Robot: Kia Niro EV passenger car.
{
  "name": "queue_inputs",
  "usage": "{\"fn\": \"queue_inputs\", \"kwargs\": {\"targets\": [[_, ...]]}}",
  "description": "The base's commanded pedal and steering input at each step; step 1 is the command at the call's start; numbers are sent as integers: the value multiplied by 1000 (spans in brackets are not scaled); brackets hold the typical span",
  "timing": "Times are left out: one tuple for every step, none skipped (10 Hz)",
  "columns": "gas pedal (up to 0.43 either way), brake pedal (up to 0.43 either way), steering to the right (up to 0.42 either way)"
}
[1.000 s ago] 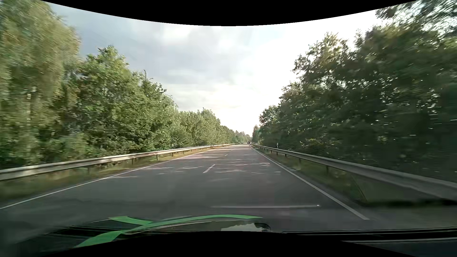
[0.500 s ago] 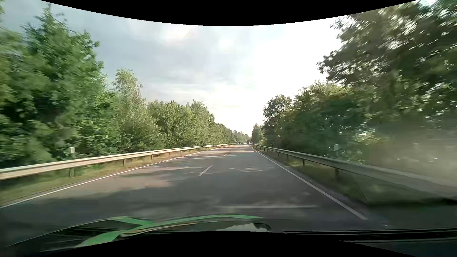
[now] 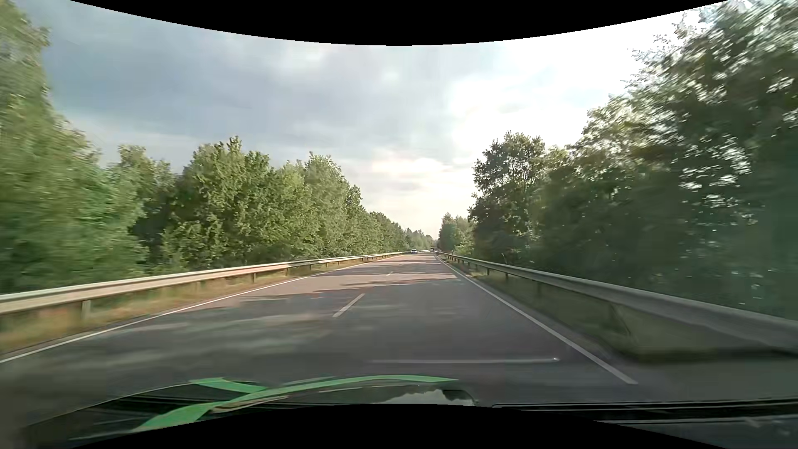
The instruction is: Follow the waypoints while adhering to traffic rules and regulations
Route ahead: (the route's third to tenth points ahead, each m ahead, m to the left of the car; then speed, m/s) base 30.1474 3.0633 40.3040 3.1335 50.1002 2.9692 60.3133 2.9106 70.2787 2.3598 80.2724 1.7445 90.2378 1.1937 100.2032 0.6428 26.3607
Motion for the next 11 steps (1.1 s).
{"fn": "queue_inputs", "kwargs": {"targets": [[268,0,1],[268,0,1],[268,0,0],[280,0,0],[287,0,0],[287,0,0],[287,0,0],[299,0,0],[299,0,0],[299,0,0],[299,0,0]]}}
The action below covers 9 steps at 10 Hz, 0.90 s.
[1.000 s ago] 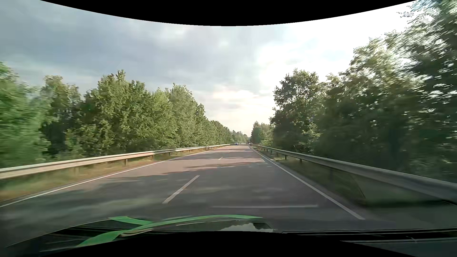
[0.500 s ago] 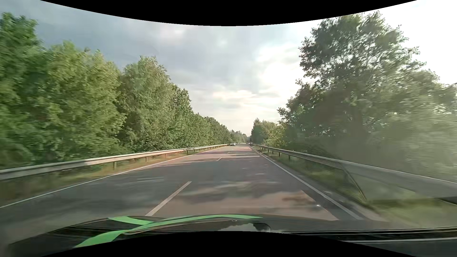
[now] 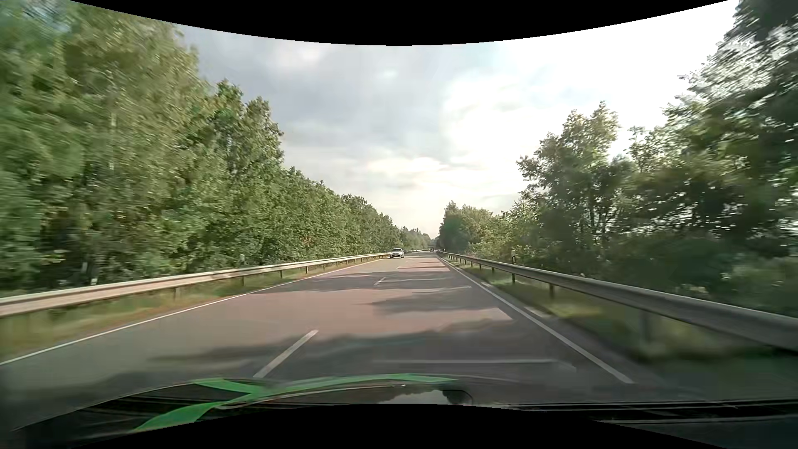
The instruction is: Follow the waypoints while adhering to traffic rules and regulations
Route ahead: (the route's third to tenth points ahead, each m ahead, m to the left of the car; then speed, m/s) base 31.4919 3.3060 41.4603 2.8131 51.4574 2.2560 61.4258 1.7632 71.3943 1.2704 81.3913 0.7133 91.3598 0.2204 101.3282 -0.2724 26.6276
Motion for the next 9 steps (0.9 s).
{"fn": "queue_inputs", "kwargs": {"targets": [[299,0,0],[287,0,0],[287,0,0],[287,0,0],[287,0,0],[299,0,0],[299,0,0],[299,0,0],[311,0,0]]}}
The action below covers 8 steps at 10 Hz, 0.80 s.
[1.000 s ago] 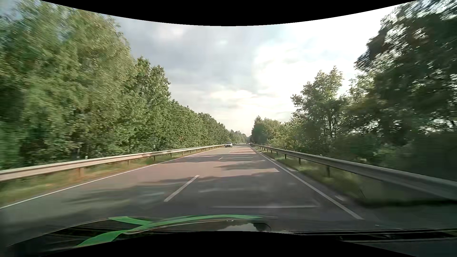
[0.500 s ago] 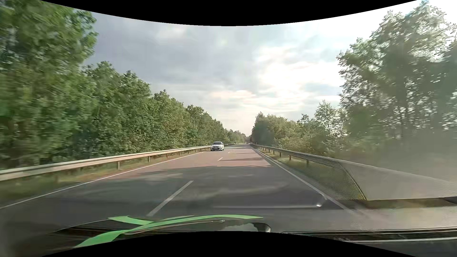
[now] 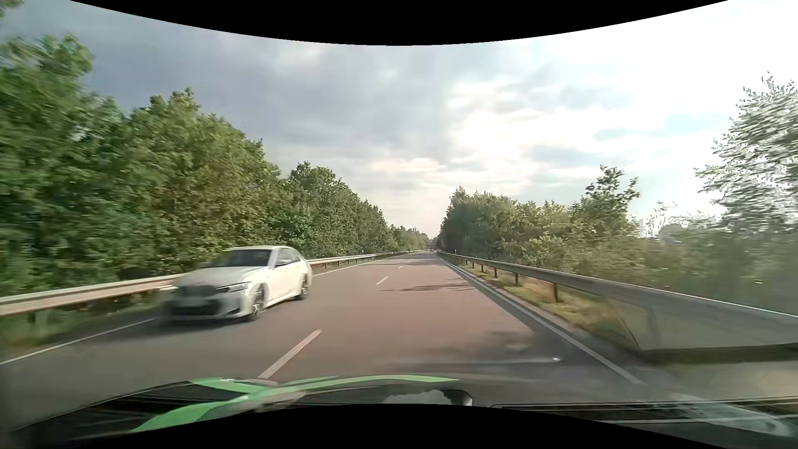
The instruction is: Follow the waypoints while adhering to traffic rules and regulations
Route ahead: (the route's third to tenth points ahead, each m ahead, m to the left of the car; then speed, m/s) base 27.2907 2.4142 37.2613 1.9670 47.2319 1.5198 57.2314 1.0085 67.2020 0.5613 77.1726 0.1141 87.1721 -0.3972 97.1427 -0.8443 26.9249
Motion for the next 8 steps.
{"fn": "queue_inputs", "kwargs": {"targets": [[311,0,0],[311,0,0],[311,0,0],[311,0,0],[299,0,0],[287,0,0],[268,0,0],[260,0,0]]}}
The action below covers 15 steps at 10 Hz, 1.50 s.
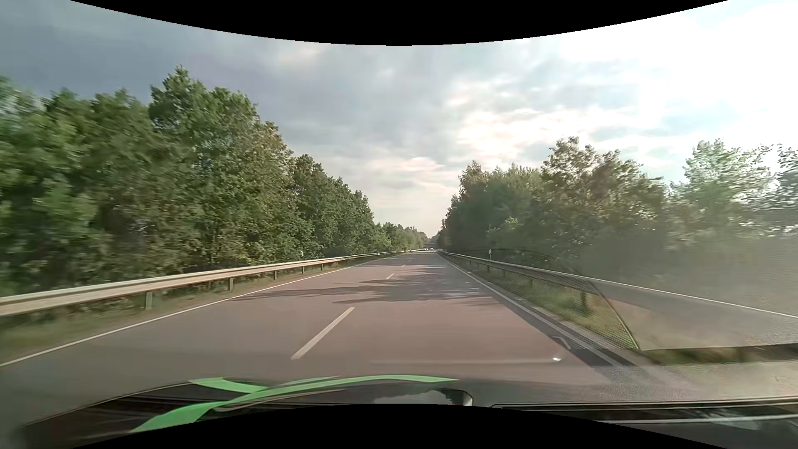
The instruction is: Follow the waypoints while adhering to traffic rules and regulations
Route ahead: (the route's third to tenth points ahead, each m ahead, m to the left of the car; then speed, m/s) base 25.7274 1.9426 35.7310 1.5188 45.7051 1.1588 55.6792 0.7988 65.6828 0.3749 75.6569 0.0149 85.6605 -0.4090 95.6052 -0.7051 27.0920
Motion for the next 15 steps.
{"fn": "queue_inputs", "kwargs": {"targets": [[260,0,0],[260,0,0],[268,0,0],[268,0,0],[268,0,0],[268,0,0],[260,0,2],[260,0,2],[260,0,2],[260,0,2],[268,0,2],[268,0,2],[280,0,2],[287,0,2],[287,0,2]]}}
